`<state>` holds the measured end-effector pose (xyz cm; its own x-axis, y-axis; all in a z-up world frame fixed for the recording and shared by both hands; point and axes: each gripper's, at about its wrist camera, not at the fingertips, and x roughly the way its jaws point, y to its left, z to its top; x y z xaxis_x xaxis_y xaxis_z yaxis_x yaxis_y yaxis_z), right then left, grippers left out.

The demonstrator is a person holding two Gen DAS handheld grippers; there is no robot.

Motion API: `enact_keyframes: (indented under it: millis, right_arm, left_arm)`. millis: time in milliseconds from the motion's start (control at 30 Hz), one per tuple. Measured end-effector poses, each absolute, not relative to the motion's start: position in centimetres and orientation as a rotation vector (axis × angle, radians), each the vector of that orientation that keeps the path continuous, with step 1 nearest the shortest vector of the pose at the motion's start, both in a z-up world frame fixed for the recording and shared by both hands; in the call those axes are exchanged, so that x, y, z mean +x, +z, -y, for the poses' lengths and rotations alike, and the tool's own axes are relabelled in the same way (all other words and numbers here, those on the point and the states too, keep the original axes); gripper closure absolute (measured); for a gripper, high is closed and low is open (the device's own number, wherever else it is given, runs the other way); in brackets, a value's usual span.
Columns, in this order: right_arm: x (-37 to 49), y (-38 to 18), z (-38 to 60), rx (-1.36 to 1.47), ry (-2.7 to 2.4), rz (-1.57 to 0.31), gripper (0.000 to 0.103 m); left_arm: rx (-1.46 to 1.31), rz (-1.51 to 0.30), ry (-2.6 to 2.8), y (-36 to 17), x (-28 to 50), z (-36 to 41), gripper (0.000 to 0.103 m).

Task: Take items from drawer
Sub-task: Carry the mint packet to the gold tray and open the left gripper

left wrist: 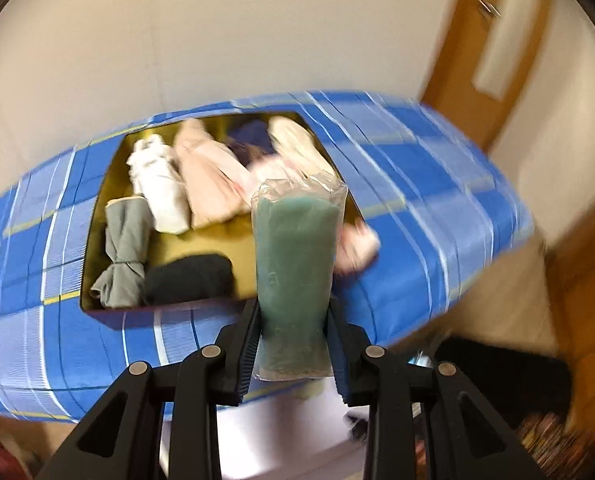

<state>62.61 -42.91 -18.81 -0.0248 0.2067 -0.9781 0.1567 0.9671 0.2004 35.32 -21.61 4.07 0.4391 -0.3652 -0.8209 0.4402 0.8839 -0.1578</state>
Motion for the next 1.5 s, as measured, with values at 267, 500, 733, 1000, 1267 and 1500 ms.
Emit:
enact_keyframes:
  millis: [267, 500, 733, 1000, 1267, 1500]
  right_arm:
    - [62.8, -18.1, 43.2, 0.318, 0.062, -1.589, 0.032]
    - [63.0, -17.7, 43.6, 0.36, 0.072, -1.577, 0.032]
    - [63.1, -17.1, 43.4, 0.372, 0.082, -1.56, 0.032]
    - [62.8, -17.3, 43.2, 0.362, 0.086, -1.565, 0.032]
    - [62.9, -17.2, 43.5, 0.37, 0.086, -1.556, 0.032]
    - [63.0, -17.2, 43.6, 0.374, 0.083, -1.557, 0.032]
  left_arm:
    - [-0.27, -1.108, -0.3, 2.3, 42.6, 19.1, 0.072]
    - [-0.562, -1.202, -0.092, -2.0, 45.6, 16.2, 0.064]
    - [-0.34, -1.14, -0.151, -0.2, 44.3, 17.3, 0.035]
    - [-0.003, -1.145, -0.252, -0.5, 43.7, 21.4, 0.065]
    - [0.239, -1.142, -0.122, -0.4, 46.8, 20.1, 0.072]
    - [0.383, -1.133, -0.125, -2.8, 46.4, 19.7, 0.069]
